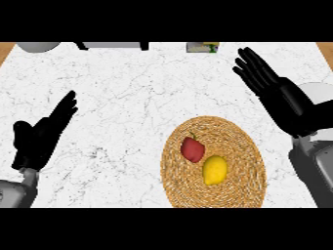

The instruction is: Pick the lemon from the placemat and place it in the plate

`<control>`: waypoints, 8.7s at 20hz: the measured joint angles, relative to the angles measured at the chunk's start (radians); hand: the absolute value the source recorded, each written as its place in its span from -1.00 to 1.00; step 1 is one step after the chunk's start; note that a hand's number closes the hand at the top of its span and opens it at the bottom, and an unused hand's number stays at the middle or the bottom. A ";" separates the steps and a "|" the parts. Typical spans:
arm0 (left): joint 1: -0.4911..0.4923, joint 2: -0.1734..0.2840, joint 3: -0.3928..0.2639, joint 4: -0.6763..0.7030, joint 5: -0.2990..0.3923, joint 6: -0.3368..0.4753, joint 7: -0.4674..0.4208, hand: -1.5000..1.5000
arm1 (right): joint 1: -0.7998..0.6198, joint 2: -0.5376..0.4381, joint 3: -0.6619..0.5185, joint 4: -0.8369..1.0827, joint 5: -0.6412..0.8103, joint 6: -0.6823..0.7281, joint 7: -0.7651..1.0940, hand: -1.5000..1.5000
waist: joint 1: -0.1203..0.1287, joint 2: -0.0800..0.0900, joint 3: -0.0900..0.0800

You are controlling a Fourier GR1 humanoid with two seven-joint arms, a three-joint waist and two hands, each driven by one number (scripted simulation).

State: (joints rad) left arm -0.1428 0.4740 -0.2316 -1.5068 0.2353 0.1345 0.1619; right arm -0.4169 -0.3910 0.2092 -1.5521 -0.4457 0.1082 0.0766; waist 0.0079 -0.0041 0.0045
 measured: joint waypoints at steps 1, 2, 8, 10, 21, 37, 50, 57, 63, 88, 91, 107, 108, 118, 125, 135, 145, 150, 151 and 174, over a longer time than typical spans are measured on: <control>0.003 0.006 0.007 -0.005 -0.001 -0.006 -0.014 0.00 | 0.019 0.013 0.000 -0.002 -0.011 -0.018 0.023 -1.00 | -0.002 0.000 -0.001; -0.006 0.008 0.011 -0.009 -0.003 -0.009 -0.025 0.00 | 0.046 0.027 -0.009 0.019 -0.034 -0.037 0.048 -1.00 | -0.007 0.001 -0.002; -0.071 0.020 0.013 -0.088 -0.030 -0.031 -0.115 0.00 | 0.245 0.018 -0.018 0.251 -0.086 -0.154 0.273 -1.00 | -0.022 0.020 -0.006; -0.081 0.018 0.005 -0.101 -0.033 -0.048 -0.140 0.00 | 0.228 -0.039 0.009 0.282 -0.028 -0.171 0.325 -1.00 | -0.004 0.008 -0.015; -0.063 0.001 -0.013 -0.118 -0.050 -0.097 -0.215 0.00 | -0.040 -0.120 0.240 0.331 0.230 -0.203 0.856 -1.00 | 0.018 0.003 -0.009; -0.051 0.000 0.033 -0.125 -0.049 -0.139 -0.219 0.00 | -0.219 -0.109 0.206 0.446 -0.080 -0.064 1.128 -1.00 | 0.005 0.005 -0.006; -0.025 -0.030 0.046 -0.117 -0.084 -0.154 -0.237 0.00 | -0.232 -0.172 0.236 0.558 -0.203 -0.001 1.099 -1.00 | -0.001 0.004 -0.005; -0.023 -0.037 0.066 -0.121 -0.087 -0.174 -0.225 0.00 | -0.212 -0.138 0.283 0.548 -0.244 0.006 1.088 -1.00 | -0.003 0.003 -0.005; -0.030 -0.047 0.080 -0.129 -0.094 -0.177 -0.204 0.00 | -0.170 -0.131 0.329 0.474 -0.269 -0.001 1.075 -1.00 | -0.006 -0.005 -0.010; -0.041 -0.074 0.099 -0.126 -0.116 -0.207 -0.197 0.00 | -0.139 -0.072 0.483 0.408 -0.256 -0.043 1.021 1.00 | -0.009 -0.024 -0.038; -0.048 -0.076 0.101 -0.122 -0.121 -0.209 -0.190 0.00 | -0.138 -0.078 0.499 0.390 -0.224 -0.047 1.012 1.00 | -0.011 -0.025 -0.039; 0.004 -0.076 0.123 -0.115 -0.132 -0.189 -0.183 0.00 | -0.192 -0.242 1.018 -0.059 0.772 -0.301 0.862 1.00 | -0.067 -0.045 -0.009; 0.010 -0.074 0.128 -0.107 -0.133 -0.189 -0.191 0.00 | -0.185 -0.253 1.034 -0.097 0.832 -0.329 0.879 1.00 | -0.073 -0.043 -0.008; 0.042 -0.067 0.149 -0.150 -0.126 -0.194 -0.202 0.00 | 0.002 -0.498 1.038 -0.562 1.286 -0.415 1.004 1.00 | -0.084 -0.026 -0.006; 0.030 -0.068 0.156 -0.169 -0.123 -0.201 -0.184 0.00 | 0.158 -0.659 0.890 -0.763 1.459 -0.424 1.051 1.00 | -0.077 -0.015 -0.005; 0.000 -0.094 0.138 -0.170 -0.141 -0.212 -0.176 0.00 | 0.350 -0.756 0.597 -0.728 1.415 -0.535 0.988 1.00 | -0.040 0.000 -0.003; -0.022 -0.106 0.146 -0.151 -0.143 -0.244 -0.177 0.00 | 0.388 -0.711 0.321 -0.417 1.128 -0.768 0.741 1.00 | -0.010 0.007 -0.003; -0.013 -0.110 0.152 -0.154 -0.148 -0.266 -0.190 0.00 | 0.364 -0.664 0.241 -0.181 1.002 -0.814 0.533 1.00 | 0.000 0.008 -0.003; -0.019 -0.102 0.164 -0.160 -0.139 -0.275 -0.181 0.00 | 0.358 -0.663 0.227 -0.138 0.974 -0.805 0.494 1.00 | 0.001 0.008 -0.003; -0.039 -0.166 0.170 -0.123 -0.210 -0.279 -0.190 0.00 | 0.066 -0.352 -0.100 0.762 0.593 -0.560 -0.415 -1.00 | -0.001 0.006 -0.003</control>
State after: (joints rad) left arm -0.1817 0.3077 -0.0616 -1.6294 0.0254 -0.1446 -0.0279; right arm -0.3512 -0.7431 0.1096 -0.7897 0.1471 -0.4514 -0.3384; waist 0.0069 0.0021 0.0015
